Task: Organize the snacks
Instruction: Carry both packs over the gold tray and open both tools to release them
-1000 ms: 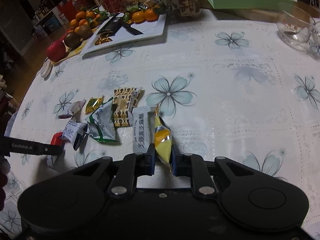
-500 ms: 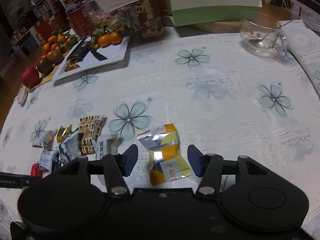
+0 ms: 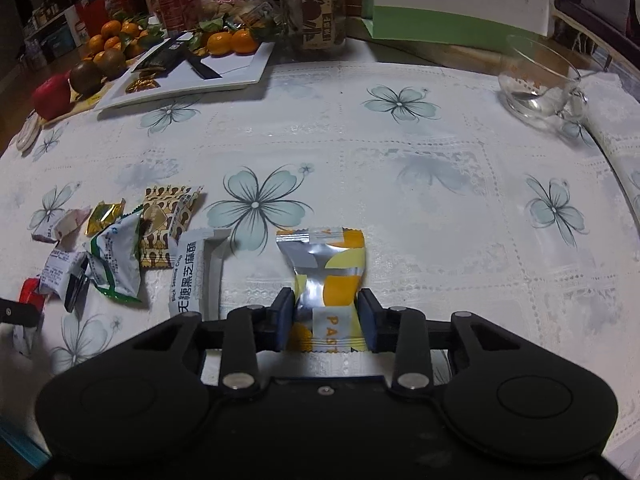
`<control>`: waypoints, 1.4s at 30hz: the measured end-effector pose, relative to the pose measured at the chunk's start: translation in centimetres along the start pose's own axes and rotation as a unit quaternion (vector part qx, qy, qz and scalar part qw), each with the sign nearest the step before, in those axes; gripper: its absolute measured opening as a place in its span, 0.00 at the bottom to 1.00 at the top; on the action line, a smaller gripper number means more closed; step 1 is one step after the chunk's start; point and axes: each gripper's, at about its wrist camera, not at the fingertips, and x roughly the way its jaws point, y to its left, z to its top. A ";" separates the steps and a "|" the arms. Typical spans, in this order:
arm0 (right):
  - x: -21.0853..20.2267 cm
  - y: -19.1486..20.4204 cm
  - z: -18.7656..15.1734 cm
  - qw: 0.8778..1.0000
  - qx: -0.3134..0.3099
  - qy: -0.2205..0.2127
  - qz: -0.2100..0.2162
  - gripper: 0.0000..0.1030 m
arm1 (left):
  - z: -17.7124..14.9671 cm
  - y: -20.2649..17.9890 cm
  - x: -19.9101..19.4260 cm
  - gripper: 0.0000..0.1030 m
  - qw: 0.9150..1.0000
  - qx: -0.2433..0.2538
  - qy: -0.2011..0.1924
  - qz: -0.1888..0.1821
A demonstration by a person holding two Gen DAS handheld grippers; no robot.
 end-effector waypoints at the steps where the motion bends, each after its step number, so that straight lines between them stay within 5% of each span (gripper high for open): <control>1: -0.3 -0.3 0.1 1.000 0.015 0.002 0.001 0.33 | -0.1 0.0 -0.2 0.40 1.000 -0.004 0.002 -0.001; 8: -5.8 -1.8 -2.1 0.994 0.099 -0.023 0.028 0.31 | -2.5 -0.4 -4.5 0.40 1.000 -0.007 -0.012 -0.017; 23: -20.5 2.8 -13.9 0.987 0.106 -0.043 0.108 0.31 | -15.7 -2.4 -11.7 0.40 0.999 0.020 -0.031 -0.014; 34: -24.4 5.3 -22.9 0.986 0.111 -0.013 0.123 0.31 | -22.8 -3.2 -12.6 0.40 0.999 0.022 -0.037 -0.014; 42: -24.8 4.4 -25.6 0.987 0.130 0.006 0.090 0.31 | -24.6 -4.6 -11.8 0.40 0.999 0.033 -0.019 -0.024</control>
